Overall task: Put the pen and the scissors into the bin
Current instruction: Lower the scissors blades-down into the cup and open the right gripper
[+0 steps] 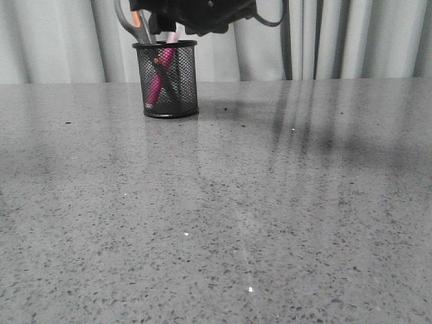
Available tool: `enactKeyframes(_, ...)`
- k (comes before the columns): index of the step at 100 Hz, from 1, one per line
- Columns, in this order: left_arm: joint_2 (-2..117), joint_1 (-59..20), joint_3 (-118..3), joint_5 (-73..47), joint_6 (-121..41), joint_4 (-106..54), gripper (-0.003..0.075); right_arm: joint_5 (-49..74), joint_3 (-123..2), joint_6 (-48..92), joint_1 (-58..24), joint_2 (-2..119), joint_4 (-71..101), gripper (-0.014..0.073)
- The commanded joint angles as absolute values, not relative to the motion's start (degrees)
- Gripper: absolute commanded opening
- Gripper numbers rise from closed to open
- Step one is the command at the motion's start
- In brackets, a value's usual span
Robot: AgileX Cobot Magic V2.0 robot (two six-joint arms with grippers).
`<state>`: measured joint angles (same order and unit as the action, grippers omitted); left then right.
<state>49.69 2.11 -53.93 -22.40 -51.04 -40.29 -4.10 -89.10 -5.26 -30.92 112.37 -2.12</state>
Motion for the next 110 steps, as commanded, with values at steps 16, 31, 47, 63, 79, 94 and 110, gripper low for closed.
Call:
enactKeyframes(16,49.17,2.21,-55.28,-18.84,-50.51,-41.96,-0.0019,-7.78,-91.22,-4.76,-30.73,102.98,-3.95,0.0386)
enactKeyframes(31,49.17,2.21,-55.28,-18.84,-50.51,-41.96,-0.0019,-3.44,-91.22,-4.76,-30.14,98.01,-4.8,0.0174)
enactKeyframes(47,49.02,2.21,-55.07,-18.93,-50.51,-41.96,-0.0019,1.1,-89.38,-4.76,-28.17,92.08,-5.23,-0.0071)
enactKeyframes(63,46.85,2.21,-51.43,-17.9,-50.51,-42.28,-0.002,-3.62,-78.42,-4.76,-26.13,82.94,-5.13,-0.0071)
enactKeyframes(79,40.18,2.21,-43.13,-11.69,-50.51,-43.1,-0.0019,-14.9,-60.87,-4.76,-23.74,70.56,-5.24,-0.0071)
enactKeyframes(94,32.29,2.21,-34.45,-9.78,-50.51,-43.1,-0.0019,-18.22,-46.0,-4.76,-21.25,59.5,-5.24,-0.0071)
enactKeyframes(110,22.16,2.21,-25.11,-9.69,-50.51,-46.56,-0.0019,-18.22,-31.83,-4.76,-19.09,49.44,-5.13,-0.0071)
